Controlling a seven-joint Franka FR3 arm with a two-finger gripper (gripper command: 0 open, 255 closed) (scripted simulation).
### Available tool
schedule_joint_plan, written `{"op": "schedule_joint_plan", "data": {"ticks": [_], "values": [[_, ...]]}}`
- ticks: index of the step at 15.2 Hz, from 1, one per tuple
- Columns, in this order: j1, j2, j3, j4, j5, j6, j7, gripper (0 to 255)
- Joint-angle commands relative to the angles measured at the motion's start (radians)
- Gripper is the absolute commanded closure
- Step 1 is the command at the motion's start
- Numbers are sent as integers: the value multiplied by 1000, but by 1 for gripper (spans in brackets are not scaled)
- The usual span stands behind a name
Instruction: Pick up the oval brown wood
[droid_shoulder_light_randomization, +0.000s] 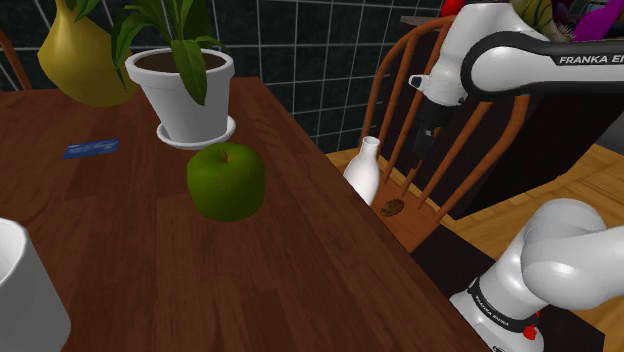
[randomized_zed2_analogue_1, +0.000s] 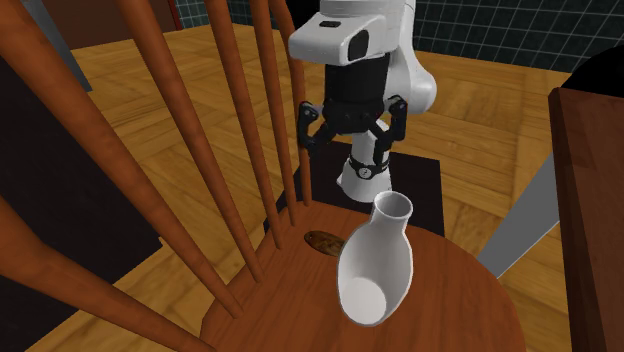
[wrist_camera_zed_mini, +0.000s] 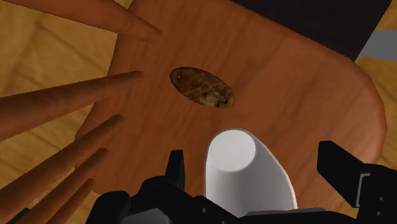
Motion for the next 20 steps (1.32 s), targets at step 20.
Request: {"op": "schedule_joint_plan", "data": {"ticks": [20], "values": [[124, 394, -188, -261, -201, 584, -553, 0]]}}
